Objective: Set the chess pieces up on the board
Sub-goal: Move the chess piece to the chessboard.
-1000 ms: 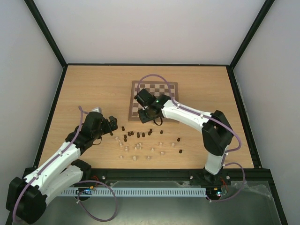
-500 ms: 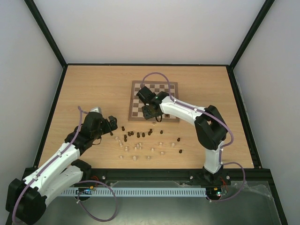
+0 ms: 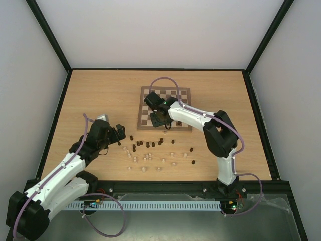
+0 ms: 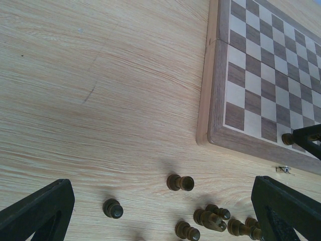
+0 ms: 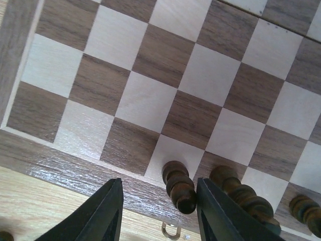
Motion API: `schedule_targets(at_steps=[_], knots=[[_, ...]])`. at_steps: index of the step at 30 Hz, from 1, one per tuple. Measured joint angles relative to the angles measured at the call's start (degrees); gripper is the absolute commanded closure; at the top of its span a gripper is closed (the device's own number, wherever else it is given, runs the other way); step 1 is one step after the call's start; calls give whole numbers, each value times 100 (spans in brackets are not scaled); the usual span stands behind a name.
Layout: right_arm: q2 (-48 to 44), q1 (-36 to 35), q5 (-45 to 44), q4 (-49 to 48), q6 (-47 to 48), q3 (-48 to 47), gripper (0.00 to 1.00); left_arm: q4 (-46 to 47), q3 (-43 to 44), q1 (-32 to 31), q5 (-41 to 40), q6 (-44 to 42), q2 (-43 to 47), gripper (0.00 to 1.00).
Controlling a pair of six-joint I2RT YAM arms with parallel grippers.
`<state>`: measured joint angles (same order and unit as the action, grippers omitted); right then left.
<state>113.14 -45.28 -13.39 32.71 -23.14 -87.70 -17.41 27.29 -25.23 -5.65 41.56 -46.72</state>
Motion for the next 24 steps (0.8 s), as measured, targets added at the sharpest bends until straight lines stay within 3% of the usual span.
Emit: schedule_targets(at_steps=[16,24], knots=[[133,28,24,4,20,-28,86,2,0,0,0,0,-4,1],[153,26,149,13,28,-96,88,2,0,0,0,-2,-4,1]])
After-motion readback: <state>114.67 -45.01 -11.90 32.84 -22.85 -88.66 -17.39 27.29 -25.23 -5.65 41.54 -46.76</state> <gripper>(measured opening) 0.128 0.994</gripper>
